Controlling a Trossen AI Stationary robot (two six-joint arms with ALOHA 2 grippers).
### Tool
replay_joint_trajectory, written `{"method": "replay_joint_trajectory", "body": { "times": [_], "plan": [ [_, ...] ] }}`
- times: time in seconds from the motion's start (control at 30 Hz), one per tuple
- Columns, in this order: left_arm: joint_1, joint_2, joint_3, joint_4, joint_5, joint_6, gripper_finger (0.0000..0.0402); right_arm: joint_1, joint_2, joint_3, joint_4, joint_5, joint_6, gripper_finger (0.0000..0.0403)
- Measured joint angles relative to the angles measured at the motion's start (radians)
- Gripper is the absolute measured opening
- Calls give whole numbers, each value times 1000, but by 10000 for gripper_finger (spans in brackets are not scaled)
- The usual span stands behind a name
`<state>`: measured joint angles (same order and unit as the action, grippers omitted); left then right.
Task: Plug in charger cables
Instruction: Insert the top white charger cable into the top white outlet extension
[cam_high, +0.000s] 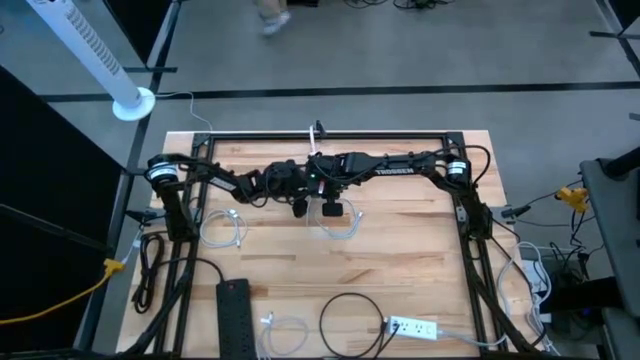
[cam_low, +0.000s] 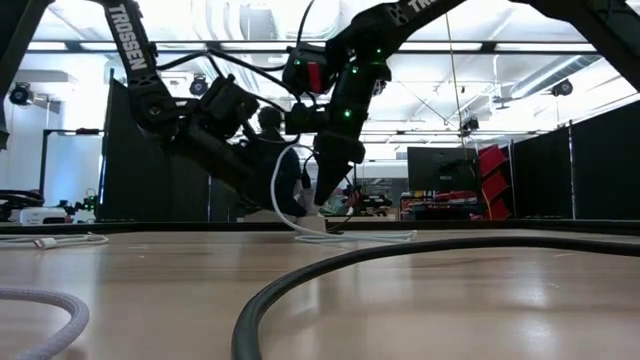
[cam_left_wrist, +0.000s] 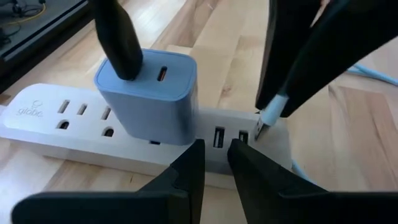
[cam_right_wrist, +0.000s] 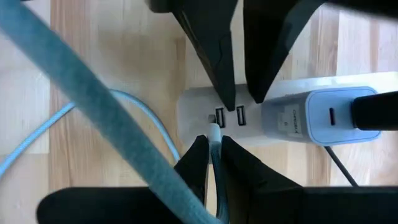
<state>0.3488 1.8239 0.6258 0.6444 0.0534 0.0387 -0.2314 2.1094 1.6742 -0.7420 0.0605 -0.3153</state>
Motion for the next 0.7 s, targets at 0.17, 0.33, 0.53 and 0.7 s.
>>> {"method": "replay_joint_trajectory", "body": {
  "times": [0.17,0.33,0.53,0.7],
  "plan": [
    [-13,51,0,78,1,-28,71,0,1,8,-3,-1,-8,12],
    [-25,110,1,162,0,-46,71,0,2,8,-25,2,-11,12],
    [-26,126,2,180,1,-48,71,2,2,9,-61,45,-29,12],
    [-27,126,2,183,7,-52,71,2,2,18,-78,62,-47,12]
  ]
}}
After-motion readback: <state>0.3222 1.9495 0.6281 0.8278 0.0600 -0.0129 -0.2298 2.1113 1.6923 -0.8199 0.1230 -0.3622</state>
